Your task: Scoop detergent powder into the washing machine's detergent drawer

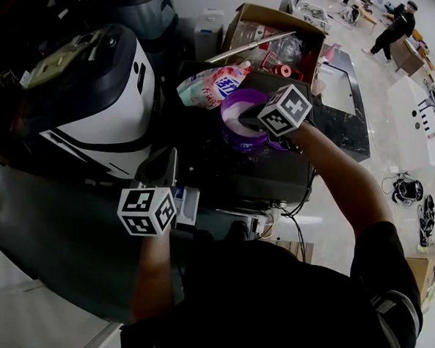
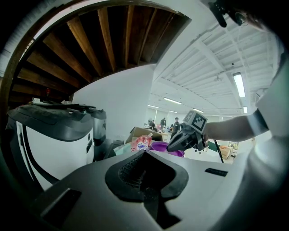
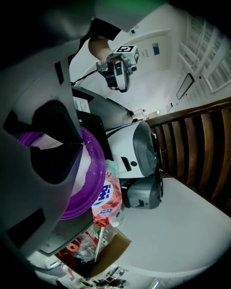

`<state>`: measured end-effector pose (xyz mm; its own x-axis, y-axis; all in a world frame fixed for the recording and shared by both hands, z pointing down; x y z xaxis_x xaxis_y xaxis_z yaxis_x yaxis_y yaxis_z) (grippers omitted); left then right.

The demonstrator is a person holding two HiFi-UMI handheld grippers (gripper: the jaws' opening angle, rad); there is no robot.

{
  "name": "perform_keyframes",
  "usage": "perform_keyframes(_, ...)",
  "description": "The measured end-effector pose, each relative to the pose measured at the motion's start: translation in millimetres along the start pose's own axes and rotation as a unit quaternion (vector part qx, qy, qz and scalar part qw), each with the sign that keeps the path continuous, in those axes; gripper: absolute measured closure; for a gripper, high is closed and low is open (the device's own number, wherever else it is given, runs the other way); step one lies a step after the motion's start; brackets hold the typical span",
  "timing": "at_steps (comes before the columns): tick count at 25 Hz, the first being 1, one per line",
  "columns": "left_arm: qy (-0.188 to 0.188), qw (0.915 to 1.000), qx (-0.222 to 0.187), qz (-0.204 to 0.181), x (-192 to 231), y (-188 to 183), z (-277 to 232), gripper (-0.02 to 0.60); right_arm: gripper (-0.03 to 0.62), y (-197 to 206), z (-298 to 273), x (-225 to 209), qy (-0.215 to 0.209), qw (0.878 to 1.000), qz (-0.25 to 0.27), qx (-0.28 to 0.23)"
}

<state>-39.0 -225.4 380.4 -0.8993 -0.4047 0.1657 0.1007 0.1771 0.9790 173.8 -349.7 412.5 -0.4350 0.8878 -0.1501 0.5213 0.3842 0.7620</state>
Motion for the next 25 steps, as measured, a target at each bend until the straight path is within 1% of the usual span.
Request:
perform_keyframes(8, 0.002, 1.0000, -0.003, 0.003, 1.9, 0.1, 4.5, 0.574, 0.576, -0.9, 9.8, -3.6, 0.001, 0.998, -0.061, -0.027)
perform_keyframes(12, 0.006, 1.0000, -0.003, 0.003, -0.4, -0.2, 5.1, 0.574, 0.576, 1.0, 17.0, -7.4, -0.006, 0.993, -0.105, -0.053)
perform_keyframes(19, 0.013, 0.9999, 0.001, -0.001, -4.6, -0.2, 2.5, 0.574, 0.576, 4.9, 36.4, -18.6, 0.001, 0.978, -0.177, -0.111)
perform_keyframes(25, 0.017, 0.9998, 0.005, -0.006, -12.5, -2.1, -2.9, 0.574, 0.574, 14.4, 53.4, -29.1, -0.004, 0.958, -0.236, -0.161)
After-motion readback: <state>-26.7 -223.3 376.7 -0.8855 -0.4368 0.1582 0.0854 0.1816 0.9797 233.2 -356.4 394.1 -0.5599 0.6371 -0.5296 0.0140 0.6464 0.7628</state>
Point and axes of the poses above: the fingertips, and each gripper's own axes: z backward along the fingers, x to its left, y out of its underside, the point moved 5 cm from there along z, backward along the fingers, and after that the axes turned 10 degrees about -x, right-handed, at the moved point
